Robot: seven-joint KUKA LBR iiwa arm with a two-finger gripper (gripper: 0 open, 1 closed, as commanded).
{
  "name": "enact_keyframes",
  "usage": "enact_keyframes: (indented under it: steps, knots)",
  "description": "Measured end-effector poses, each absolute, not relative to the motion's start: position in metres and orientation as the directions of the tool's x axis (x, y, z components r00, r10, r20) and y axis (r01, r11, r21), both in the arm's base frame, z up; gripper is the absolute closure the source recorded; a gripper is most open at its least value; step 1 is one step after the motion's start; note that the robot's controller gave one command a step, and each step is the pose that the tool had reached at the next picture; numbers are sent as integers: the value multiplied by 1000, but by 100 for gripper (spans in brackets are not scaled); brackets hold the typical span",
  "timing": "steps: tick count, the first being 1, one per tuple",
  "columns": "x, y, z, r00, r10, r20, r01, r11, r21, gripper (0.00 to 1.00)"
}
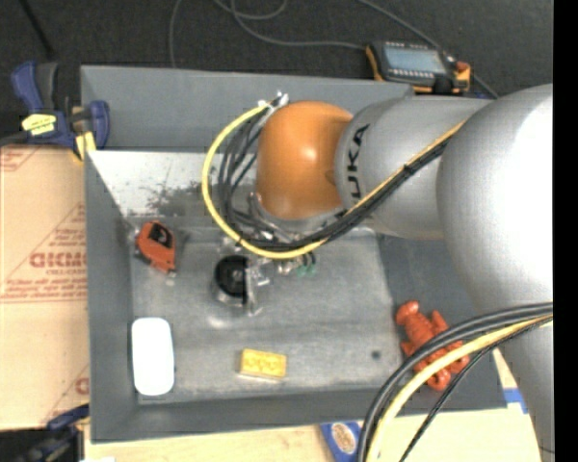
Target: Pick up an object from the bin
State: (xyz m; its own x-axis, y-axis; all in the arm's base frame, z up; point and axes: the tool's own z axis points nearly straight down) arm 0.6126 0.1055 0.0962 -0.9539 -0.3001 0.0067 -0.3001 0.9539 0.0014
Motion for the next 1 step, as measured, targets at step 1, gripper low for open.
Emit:
enact_keyframes:
  steps: [1]
  knots:
    - [615, 106, 117, -954, -300, -2, -300, 954, -1, 100]
